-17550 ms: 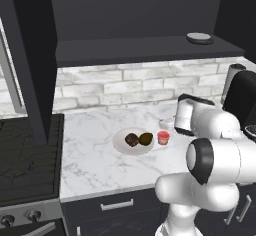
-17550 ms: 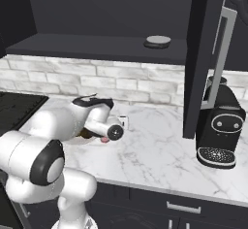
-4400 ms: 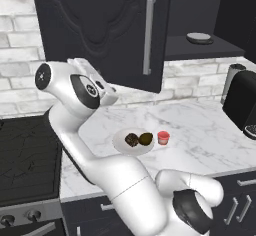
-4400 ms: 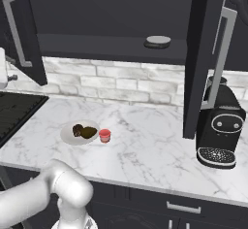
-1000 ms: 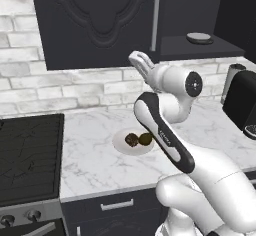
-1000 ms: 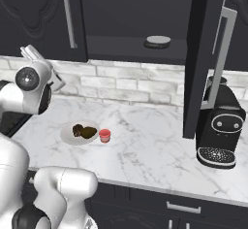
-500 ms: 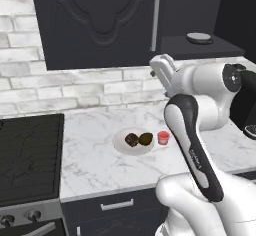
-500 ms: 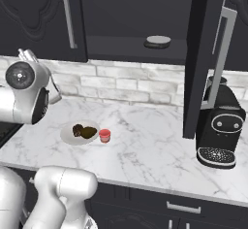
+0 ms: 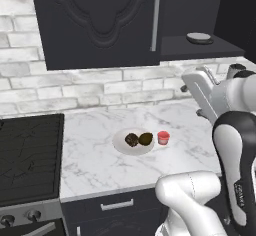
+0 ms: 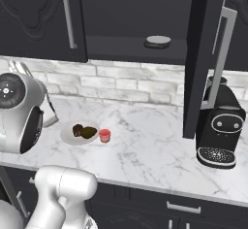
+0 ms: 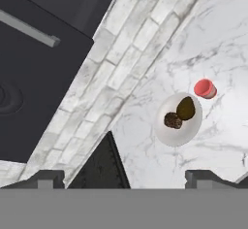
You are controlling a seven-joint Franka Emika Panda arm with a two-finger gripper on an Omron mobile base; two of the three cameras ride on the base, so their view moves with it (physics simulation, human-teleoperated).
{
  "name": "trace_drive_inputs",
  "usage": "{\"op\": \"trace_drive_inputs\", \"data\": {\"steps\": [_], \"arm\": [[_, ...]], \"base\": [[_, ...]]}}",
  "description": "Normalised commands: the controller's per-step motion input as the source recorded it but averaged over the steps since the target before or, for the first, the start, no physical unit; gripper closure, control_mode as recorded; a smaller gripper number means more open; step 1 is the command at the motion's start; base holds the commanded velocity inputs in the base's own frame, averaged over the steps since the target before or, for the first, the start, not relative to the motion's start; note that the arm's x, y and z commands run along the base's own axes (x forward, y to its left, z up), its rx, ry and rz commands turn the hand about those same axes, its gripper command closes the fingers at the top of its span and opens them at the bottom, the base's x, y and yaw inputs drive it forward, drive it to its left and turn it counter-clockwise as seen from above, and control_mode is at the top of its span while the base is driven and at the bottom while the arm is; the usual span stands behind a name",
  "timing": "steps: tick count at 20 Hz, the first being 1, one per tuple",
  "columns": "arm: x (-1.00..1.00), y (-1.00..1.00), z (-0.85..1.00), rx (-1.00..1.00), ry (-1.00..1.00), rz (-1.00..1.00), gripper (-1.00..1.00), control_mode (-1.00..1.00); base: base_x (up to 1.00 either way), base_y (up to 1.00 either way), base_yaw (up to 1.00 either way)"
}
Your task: Pick the avocado and bread from the counter and place them on the plate. Then pick the jam from the cabinet and place it next to the plate. Lastly close the cabinet door.
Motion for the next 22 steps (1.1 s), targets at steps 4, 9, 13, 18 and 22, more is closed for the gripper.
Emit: {"op": "trace_drive_inputs", "data": {"steps": [4,9,13,18,22], "arm": [[-0.79,-0.32,0.35,-0.06,-0.01,0.09,-1.0,-1.0],[-0.55,-0.2,0.36,-0.12,0.0,0.09,-1.0,-1.0],[-0.16,0.01,0.23,-0.13,0.01,0.06,-1.0,-1.0],[0.0,0.01,-0.01,-0.03,0.0,0.0,-1.0,-1.0],[-0.01,0.09,-0.26,-0.31,0.03,0.05,-1.0,-1.0]], "base": [[0.0,0.0,0.0],[0.0,0.0,0.0],[0.0,0.0,0.0],[0.0,0.0,0.0],[0.0,0.0,0.0]]}}
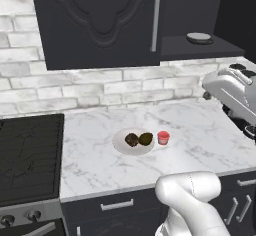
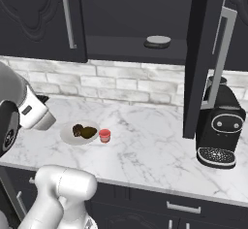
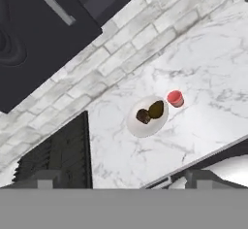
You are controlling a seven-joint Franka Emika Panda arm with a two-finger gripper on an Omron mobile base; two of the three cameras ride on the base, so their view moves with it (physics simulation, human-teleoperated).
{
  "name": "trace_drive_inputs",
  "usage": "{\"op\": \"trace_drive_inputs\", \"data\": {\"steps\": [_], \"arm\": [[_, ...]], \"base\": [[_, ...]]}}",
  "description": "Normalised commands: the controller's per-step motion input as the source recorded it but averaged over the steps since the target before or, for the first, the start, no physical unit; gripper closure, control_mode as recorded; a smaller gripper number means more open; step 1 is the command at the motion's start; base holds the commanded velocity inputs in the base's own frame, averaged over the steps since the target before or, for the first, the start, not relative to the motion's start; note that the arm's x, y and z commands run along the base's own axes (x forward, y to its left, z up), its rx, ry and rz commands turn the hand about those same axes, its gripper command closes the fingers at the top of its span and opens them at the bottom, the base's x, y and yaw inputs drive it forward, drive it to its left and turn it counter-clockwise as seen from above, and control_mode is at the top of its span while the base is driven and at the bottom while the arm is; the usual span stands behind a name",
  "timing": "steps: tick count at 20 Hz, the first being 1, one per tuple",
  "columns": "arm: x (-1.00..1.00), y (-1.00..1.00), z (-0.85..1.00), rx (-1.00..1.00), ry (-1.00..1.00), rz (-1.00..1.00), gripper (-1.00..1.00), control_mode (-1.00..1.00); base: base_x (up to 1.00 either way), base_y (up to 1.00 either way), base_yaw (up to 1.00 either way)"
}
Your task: Pick the avocado and bread from the counter and place them on the plate. Then pick the jam from the cabinet and place it next to the plate. Lastly close the cabinet door.
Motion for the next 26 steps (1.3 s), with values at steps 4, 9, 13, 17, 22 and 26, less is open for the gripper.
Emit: {"op": "trace_drive_inputs", "data": {"steps": [4,9,13,17,22,26], "arm": [[-0.07,0.04,-0.3,-0.38,0.01,0.1,-1.0,-1.0],[-0.11,0.0,-0.16,-0.24,-0.1,0.07,-1.0,-1.0],[-0.15,-0.02,-0.05,-0.02,-0.04,0.0,-1.0,-1.0],[-0.55,-0.25,-0.04,-0.06,-0.14,0.0,-1.0,-1.0],[-0.56,-0.3,0.0,-0.08,-0.15,0.0,-1.0,-1.0],[-0.49,-0.34,0.0,-0.09,-0.17,0.0,-1.0,-1.0]], "base": [[0.0,0.0,0.0],[0.0,0.0,0.0],[0.0,0.0,0.0],[0.0,0.0,0.0],[0.0,0.0,0.0],[0.0,0.0,0.0]]}}
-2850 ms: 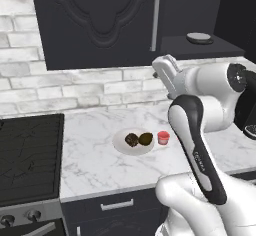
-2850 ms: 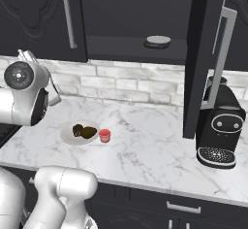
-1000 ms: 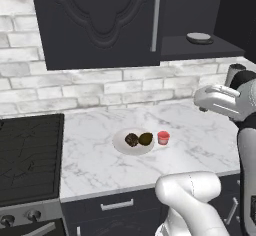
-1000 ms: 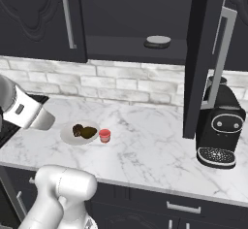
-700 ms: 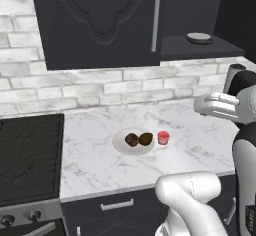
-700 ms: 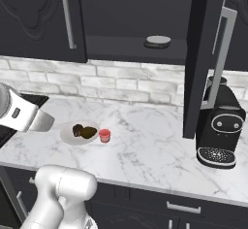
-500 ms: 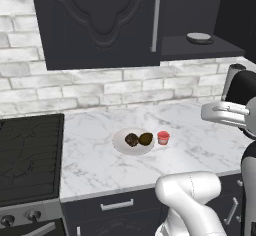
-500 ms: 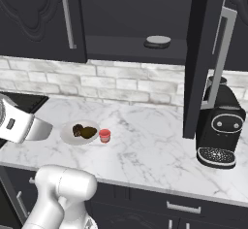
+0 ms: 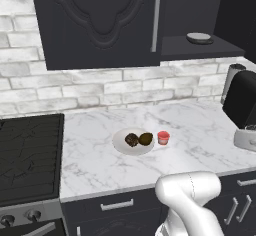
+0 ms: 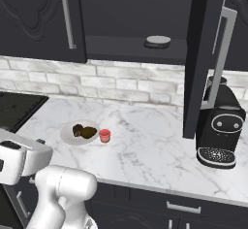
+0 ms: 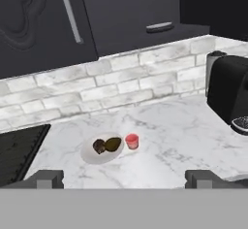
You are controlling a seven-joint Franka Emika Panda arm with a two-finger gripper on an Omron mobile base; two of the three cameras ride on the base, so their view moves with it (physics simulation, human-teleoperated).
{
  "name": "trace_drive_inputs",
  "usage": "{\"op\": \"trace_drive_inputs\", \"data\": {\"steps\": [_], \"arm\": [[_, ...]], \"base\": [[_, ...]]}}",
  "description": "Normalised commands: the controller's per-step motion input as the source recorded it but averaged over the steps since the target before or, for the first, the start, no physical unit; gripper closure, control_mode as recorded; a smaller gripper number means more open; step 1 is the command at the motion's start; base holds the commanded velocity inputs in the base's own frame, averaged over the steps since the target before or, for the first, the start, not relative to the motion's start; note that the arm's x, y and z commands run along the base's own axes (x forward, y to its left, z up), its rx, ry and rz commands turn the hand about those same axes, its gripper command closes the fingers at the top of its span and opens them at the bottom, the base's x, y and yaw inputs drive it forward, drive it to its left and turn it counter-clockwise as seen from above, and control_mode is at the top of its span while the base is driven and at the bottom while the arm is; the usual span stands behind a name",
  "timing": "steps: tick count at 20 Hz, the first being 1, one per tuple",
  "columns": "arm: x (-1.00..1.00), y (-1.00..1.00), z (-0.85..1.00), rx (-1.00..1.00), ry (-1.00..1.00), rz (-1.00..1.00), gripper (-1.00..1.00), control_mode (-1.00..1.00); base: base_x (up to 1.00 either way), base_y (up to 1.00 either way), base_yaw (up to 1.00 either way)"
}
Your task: Pick the avocado and bread from the counter and place them on the plate. Then pick the jam from the cabinet and place it next to the plate. Lastly close the cabinet door.
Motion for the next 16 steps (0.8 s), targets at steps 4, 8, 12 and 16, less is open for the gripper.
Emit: {"op": "trace_drive_inputs", "data": {"steps": [4,8,12,16], "arm": [[-0.43,-0.41,0.02,-0.09,-0.19,0.0,-1.0,-1.0],[-0.36,-0.45,0.09,-0.08,-0.18,0.0,-1.0,-1.0],[-0.3,-0.48,0.13,-0.06,-0.15,0.0,-1.0,-1.0],[-0.25,-0.49,0.11,-0.05,-0.17,0.0,-1.0,-1.0]], "base": [[0.0,0.0,0.0],[0.0,0.0,0.0],[0.0,0.0,0.0],[0.0,0.0,0.0]]}}
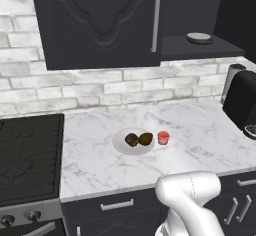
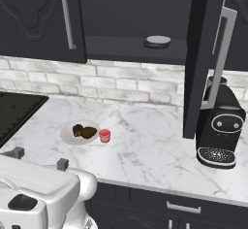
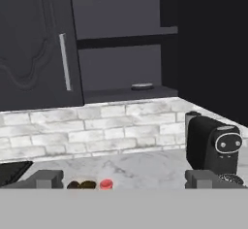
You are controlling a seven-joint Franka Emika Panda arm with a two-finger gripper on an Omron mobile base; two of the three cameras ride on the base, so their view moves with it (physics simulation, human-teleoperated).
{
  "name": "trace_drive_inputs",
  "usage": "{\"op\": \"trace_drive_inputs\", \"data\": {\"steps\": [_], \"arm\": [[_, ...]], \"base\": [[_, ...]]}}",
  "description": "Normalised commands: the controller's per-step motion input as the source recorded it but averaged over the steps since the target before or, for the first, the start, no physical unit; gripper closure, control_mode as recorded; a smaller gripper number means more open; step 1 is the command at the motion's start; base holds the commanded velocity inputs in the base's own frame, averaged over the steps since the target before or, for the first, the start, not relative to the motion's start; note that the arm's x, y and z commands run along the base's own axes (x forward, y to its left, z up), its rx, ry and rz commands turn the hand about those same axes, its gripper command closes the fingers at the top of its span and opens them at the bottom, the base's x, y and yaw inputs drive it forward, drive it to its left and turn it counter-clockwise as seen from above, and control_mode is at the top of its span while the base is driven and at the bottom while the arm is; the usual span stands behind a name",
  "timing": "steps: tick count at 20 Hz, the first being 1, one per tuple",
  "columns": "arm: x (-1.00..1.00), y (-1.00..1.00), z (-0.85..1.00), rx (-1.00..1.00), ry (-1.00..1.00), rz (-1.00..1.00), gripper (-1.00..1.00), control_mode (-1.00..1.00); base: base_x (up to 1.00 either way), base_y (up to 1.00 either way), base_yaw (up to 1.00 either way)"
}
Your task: Pick the avocado and bread from the counter and place them on the plate. Then pick the jam from the cabinet and place it next to the plate. Lastly close the cabinet door.
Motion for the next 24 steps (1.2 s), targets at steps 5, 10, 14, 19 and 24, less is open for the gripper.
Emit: {"op": "trace_drive_inputs", "data": {"steps": [5,10,14,19,24], "arm": [[-0.08,-0.47,0.09,-0.05,-0.17,0.0,-1.0,-1.0],[0.02,-0.41,0.06,-0.05,-0.15,0.0,-1.0,-1.0],[0.13,-0.39,0.01,-0.03,-0.11,0.01,-1.0,-1.0],[0.22,-0.38,0.0,-0.02,-0.09,0.02,-1.0,-1.0],[0.33,-0.34,0.0,-0.02,-0.07,0.04,-1.0,-1.0]], "base": [[0.0,0.0,0.0],[0.0,0.0,0.0],[0.0,0.0,0.0],[0.0,0.0,0.0],[0.0,0.0,0.0]]}}
